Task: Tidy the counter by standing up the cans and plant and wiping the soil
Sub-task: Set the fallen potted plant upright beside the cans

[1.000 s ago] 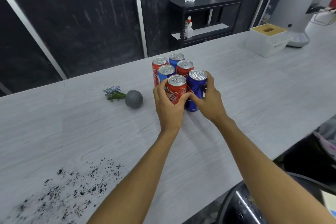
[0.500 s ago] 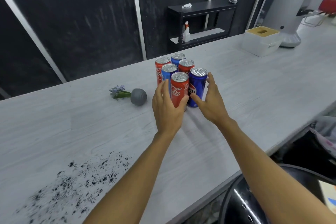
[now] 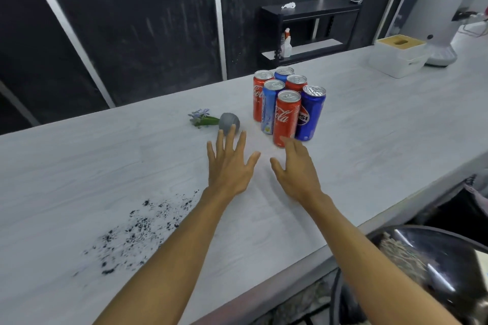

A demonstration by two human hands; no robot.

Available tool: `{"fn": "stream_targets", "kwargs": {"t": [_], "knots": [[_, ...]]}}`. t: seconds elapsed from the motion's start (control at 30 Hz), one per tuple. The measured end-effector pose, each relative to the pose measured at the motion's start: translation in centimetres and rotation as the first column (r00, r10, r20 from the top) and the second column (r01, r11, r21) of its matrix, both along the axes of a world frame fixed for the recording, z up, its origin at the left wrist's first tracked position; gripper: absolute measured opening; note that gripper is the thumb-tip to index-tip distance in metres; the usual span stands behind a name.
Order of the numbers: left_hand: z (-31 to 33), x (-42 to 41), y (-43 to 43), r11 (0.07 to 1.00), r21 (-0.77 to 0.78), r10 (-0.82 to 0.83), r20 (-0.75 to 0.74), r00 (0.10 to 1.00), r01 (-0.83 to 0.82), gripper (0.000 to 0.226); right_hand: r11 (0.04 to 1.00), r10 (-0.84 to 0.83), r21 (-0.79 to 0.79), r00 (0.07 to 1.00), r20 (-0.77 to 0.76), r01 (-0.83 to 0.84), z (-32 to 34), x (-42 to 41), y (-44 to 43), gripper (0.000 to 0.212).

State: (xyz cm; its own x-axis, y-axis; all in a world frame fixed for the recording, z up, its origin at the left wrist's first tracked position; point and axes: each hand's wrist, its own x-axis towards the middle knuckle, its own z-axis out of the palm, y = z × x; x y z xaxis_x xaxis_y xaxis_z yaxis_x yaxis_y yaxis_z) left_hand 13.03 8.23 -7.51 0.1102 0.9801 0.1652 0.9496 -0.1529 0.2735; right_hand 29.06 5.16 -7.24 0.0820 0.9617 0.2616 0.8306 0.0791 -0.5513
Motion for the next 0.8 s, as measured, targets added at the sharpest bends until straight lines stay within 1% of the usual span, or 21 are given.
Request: {"fn": "stream_targets", "kwargs": {"t": [0.07,0.17,0.3,0.4,0.6,0.8], "knots": [[0.1,-2.0,-0.1,0.998,-0.049,0.038,-0.021,0.999,-0.039,0.07,0.997,0.083,-0.005,0.996,0.026,-0.083,-0.3,-2.1,0.2,0.06],[0.1,-4.8,-0.5,0.989,-0.105,0.102,0.0,0.995,-0.102,0.068,0.982,0.191,-0.03,0.975,0.111,-0.189,-0.4,-4.9,1.3,0.063],[-0.2,-7.5,0.1,0.984,-0.113,0.139,-0.031,0.99,-0.141,0.067,0.964,0.266,-0.064,0.928,0.262,-0.258,-0.3,-7.7,3.4,0.066],[-0.4,-8.6,1.2,0.981,-0.116,0.151,-0.05,0.987,-0.156,0.067,0.955,0.294,-0.068,0.895,0.336,-0.288,0.1,-9.0,5.2,0.067],[-1.6,-9.6,3.7,0.983,-0.107,0.144,-0.08,0.986,-0.152,0.067,0.947,0.308,-0.046,0.858,0.412,-0.317,1.1,-9.9,9.4,0.065],[-2.9,-9.1,5.6,0.983,-0.121,0.138,-0.027,0.99,-0.141,0.068,0.952,0.302,-0.065,0.879,0.369,-0.3,2.0,-10.1,12.9,0.063]]}}
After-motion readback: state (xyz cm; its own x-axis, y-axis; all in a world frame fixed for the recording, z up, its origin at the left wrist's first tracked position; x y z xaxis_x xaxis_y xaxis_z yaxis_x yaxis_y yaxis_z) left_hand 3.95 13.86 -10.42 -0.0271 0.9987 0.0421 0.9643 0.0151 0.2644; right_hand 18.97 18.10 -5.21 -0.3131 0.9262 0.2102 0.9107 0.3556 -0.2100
